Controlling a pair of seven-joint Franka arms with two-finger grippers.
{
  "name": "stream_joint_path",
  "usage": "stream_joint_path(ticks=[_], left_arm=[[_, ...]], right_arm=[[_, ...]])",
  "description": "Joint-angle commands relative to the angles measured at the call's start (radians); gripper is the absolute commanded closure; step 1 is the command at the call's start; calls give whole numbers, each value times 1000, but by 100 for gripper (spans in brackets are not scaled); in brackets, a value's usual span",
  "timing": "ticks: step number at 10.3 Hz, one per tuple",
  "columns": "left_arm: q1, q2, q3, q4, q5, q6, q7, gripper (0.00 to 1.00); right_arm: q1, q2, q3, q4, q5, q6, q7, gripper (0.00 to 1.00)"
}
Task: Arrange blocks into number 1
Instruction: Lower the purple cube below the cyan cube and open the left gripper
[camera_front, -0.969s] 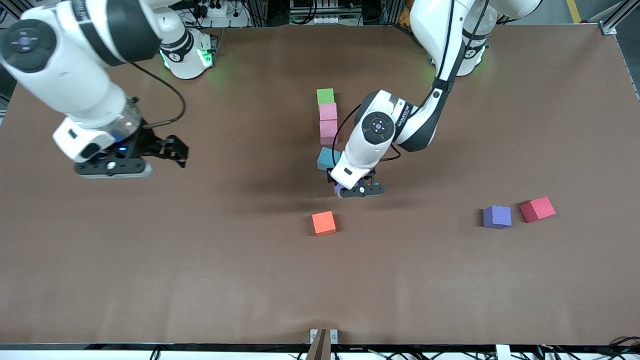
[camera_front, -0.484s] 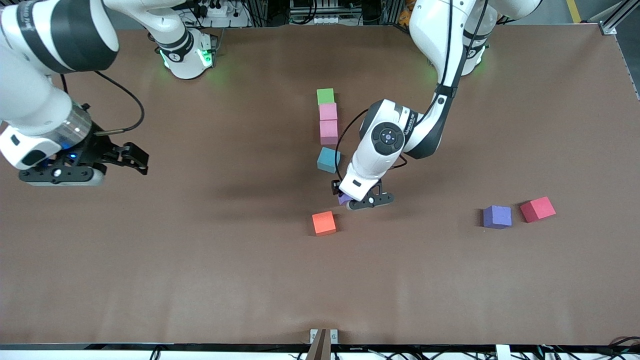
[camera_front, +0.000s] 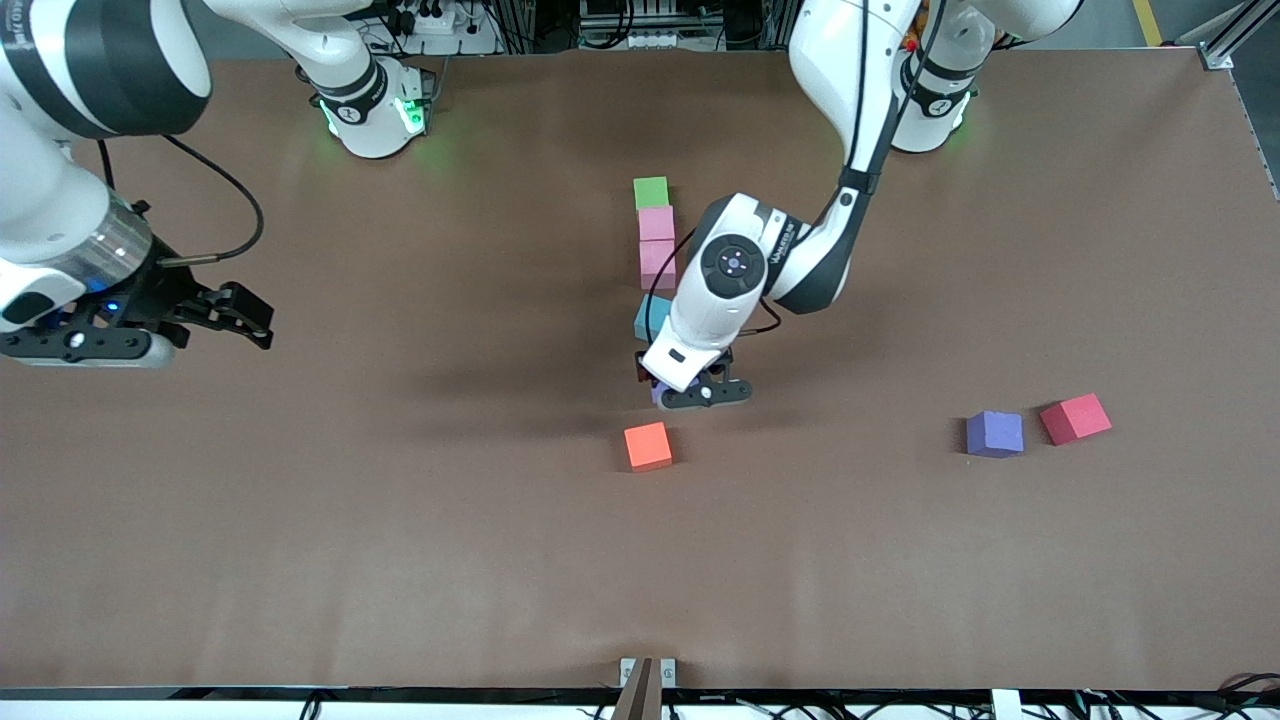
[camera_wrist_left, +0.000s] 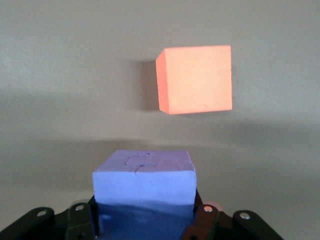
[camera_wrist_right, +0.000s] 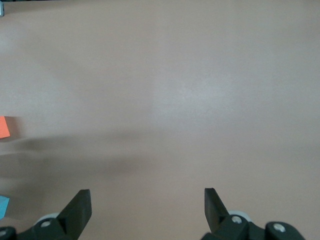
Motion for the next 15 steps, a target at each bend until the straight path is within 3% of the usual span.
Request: stream_joint_path(ticks=[1, 12, 15], left_arm=[[-51, 35, 51, 30, -9, -9, 28, 100], [-106, 63, 42, 22, 43, -10, 33, 100], [-106, 65, 10, 13, 78, -10, 32, 100]], right_arm=[[-17, -14, 9, -16, -8, 8, -3, 0], [-48, -10, 13, 7, -4, -29, -6, 0], [-46, -19, 19, 10, -1, -71, -1, 0]])
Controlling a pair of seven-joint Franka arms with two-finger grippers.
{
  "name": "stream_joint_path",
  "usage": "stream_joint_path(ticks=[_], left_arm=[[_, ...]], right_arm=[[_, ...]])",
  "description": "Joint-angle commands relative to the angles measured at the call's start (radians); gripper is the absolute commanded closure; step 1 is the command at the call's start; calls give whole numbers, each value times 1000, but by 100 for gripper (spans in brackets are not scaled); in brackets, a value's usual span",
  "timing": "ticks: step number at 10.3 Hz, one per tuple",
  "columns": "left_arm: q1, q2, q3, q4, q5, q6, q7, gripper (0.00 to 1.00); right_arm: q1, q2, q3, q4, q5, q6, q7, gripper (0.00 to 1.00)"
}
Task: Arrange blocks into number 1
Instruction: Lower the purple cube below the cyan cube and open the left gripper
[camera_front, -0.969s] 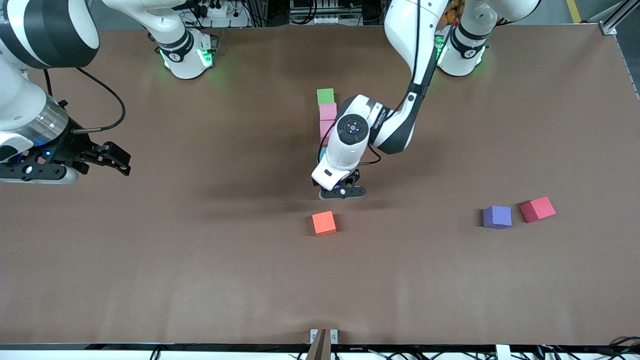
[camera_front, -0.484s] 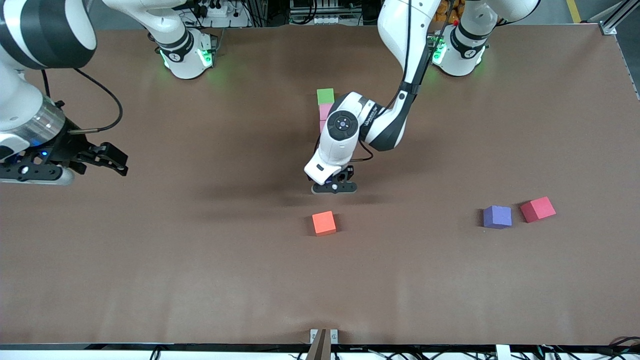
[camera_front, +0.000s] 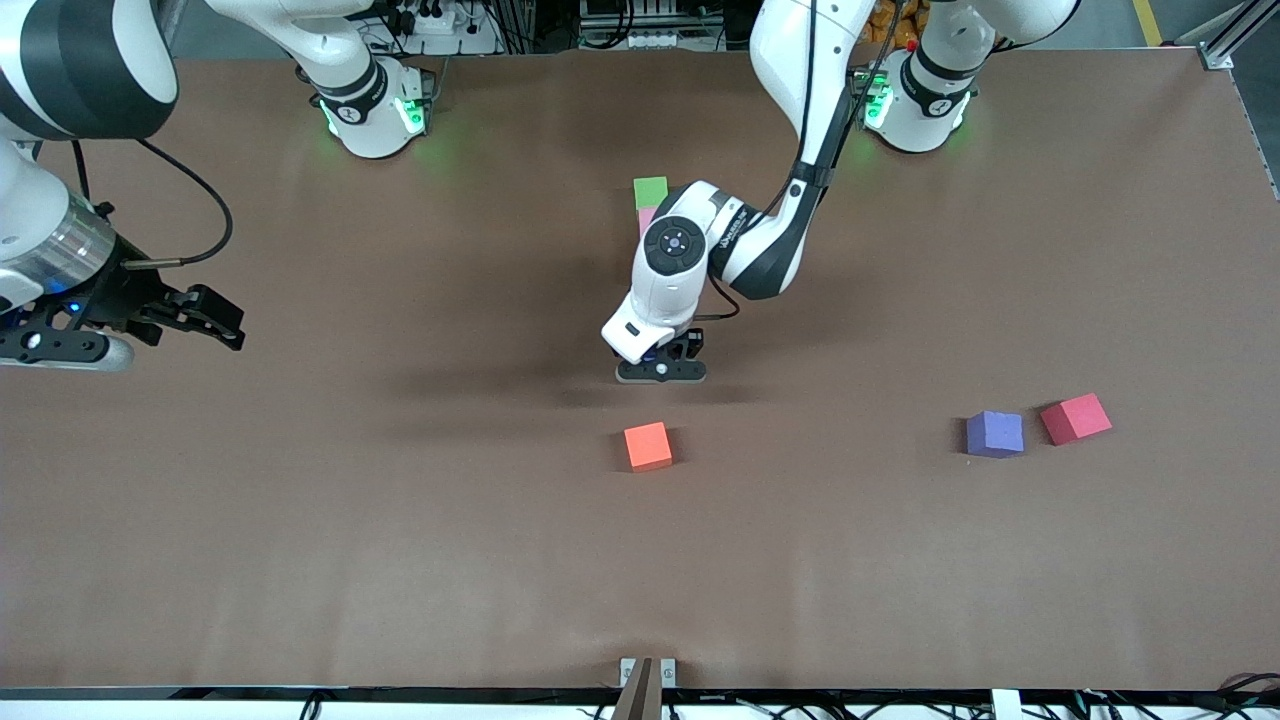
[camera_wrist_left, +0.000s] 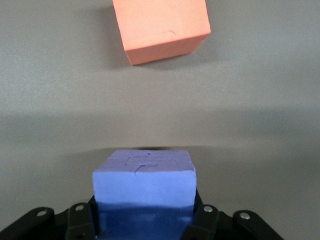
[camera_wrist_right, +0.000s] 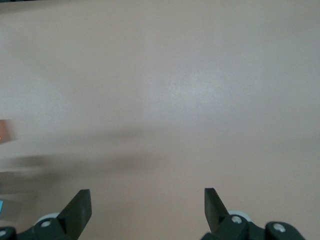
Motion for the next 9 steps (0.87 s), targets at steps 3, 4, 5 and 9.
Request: stream_joint_path(ticks=[3, 4, 5, 9], left_arm=[[-7, 8, -32, -5, 67, -9, 4, 100], [-9, 8, -34, -12, 73, -11, 2, 100], [-9, 8, -34, -17, 74, -17, 2, 100], [-9, 3, -52, -18, 128, -92, -1, 100]], right_arm=[[-8, -23, 12, 39, -1, -79, 4, 0], [-8, -23, 11, 48, -1, -88, 3, 0], [-8, -23, 11, 53, -3, -88, 3, 0], [-8, -18, 11, 53, -1, -85, -9, 0]])
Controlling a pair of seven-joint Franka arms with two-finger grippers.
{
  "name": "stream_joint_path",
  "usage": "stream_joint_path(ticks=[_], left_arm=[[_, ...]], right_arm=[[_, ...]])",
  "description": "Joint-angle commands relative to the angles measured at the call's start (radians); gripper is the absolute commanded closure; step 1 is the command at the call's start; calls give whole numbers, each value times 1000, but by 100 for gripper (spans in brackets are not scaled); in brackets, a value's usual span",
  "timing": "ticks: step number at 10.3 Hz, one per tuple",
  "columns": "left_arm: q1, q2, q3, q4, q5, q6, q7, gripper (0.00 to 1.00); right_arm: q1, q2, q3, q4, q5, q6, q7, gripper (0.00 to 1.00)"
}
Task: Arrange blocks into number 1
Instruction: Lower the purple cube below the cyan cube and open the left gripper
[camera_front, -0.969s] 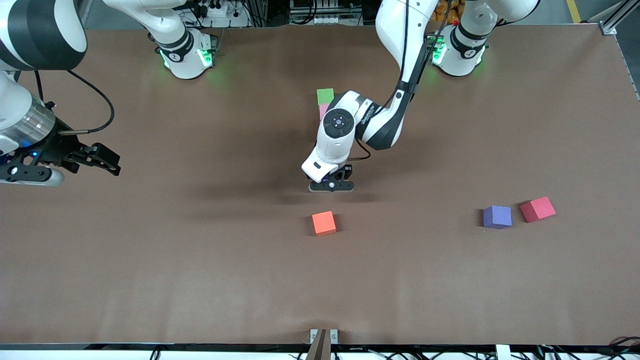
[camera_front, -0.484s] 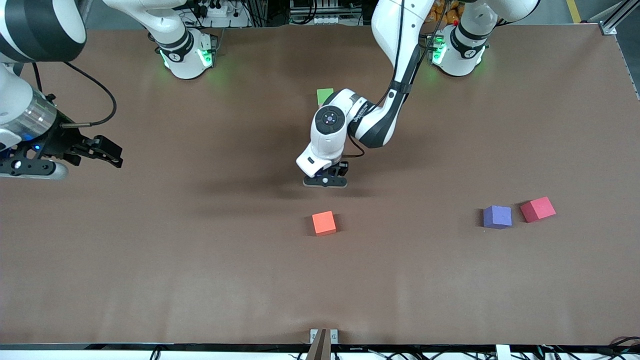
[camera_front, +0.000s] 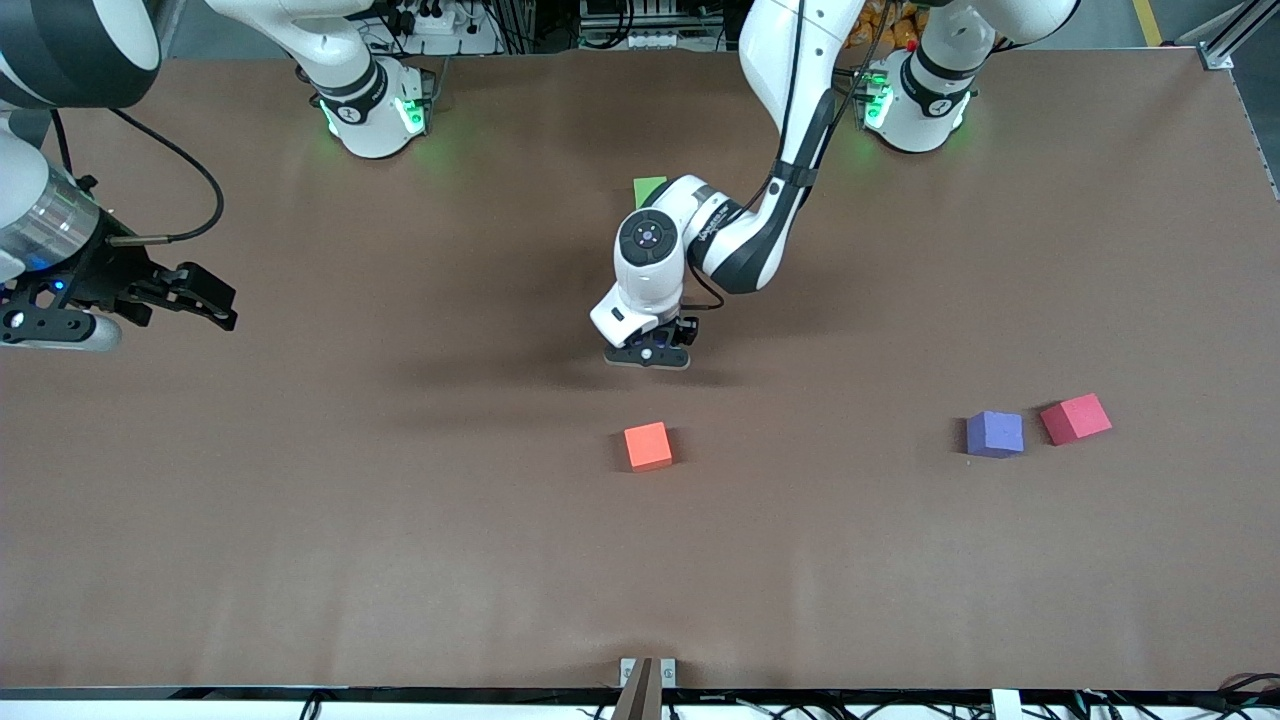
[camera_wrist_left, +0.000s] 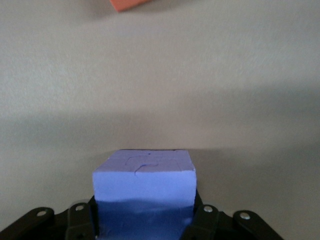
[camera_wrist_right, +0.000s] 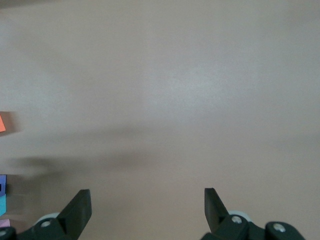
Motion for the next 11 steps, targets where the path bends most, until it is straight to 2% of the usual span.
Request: stream_joint_path(ticks=[1, 11], left_arm=[[-5, -9, 0, -1, 25, -43, -2, 100], [-2, -10, -16, -5, 16, -98, -82, 100]], right_arm=[[-8, -7, 7, 5, -2, -16, -9, 0], [-8, -7, 7, 5, -2, -16, -12, 0]])
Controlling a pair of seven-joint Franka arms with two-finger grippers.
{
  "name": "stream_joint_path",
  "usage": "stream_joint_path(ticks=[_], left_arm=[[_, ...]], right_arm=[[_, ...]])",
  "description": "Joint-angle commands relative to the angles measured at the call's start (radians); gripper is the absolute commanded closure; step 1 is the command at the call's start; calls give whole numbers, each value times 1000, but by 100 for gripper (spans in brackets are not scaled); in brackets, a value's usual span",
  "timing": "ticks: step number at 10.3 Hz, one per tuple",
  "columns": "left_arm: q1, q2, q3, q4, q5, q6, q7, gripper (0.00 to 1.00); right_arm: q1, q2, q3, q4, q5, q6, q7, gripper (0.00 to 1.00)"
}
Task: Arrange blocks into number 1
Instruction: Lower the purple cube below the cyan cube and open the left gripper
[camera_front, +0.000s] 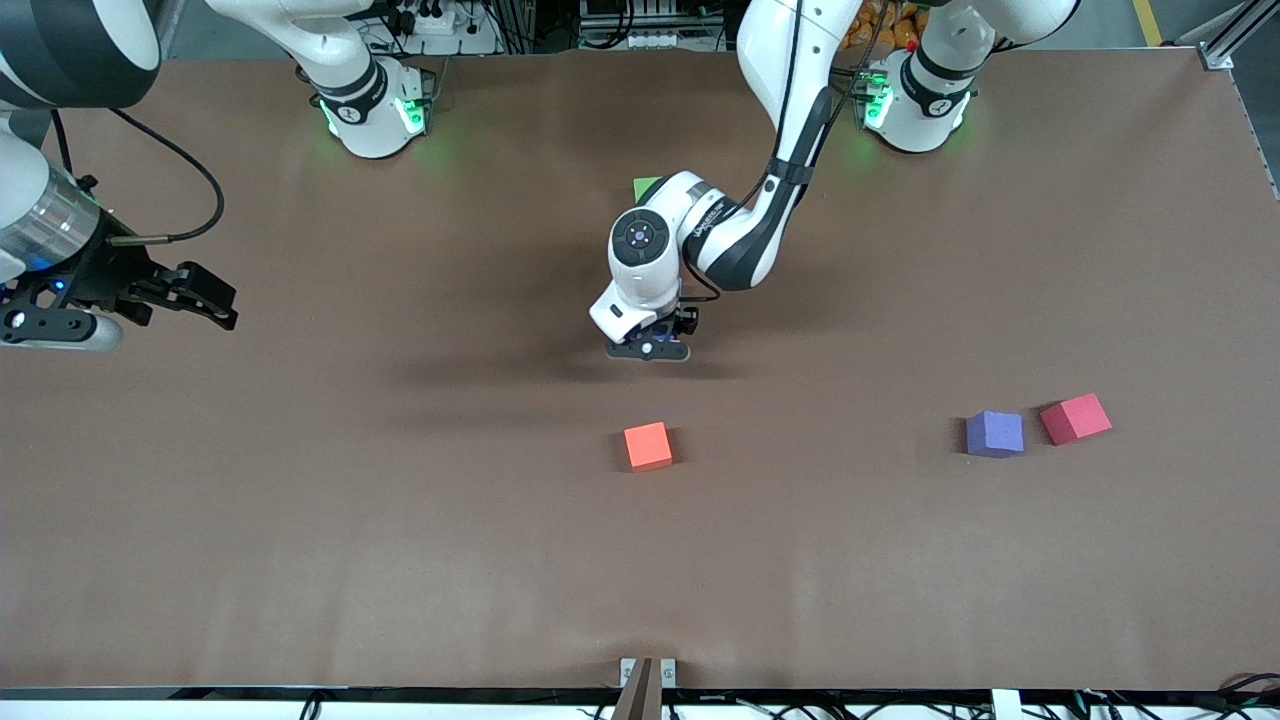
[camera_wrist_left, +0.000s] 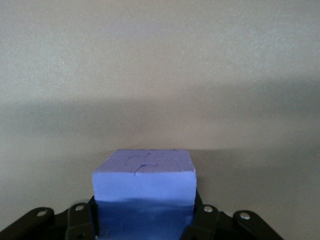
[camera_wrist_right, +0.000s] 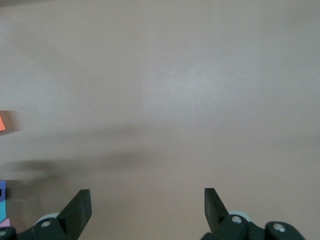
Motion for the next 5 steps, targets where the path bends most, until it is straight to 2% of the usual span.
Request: stream_joint_path(ticks=[1, 4, 5], left_arm=[[-1, -7, -6, -9, 14, -41, -42, 100], [-1, -7, -6, -7, 14, -42, -42, 100], [0, -5, -6, -6, 17, -41, -39, 60]], right_arm=[[-8, -7, 7, 5, -2, -14, -12, 0], [-8, -7, 7, 5, 0, -13, -12, 0], [-8, -7, 7, 5, -1, -14, -12, 0]])
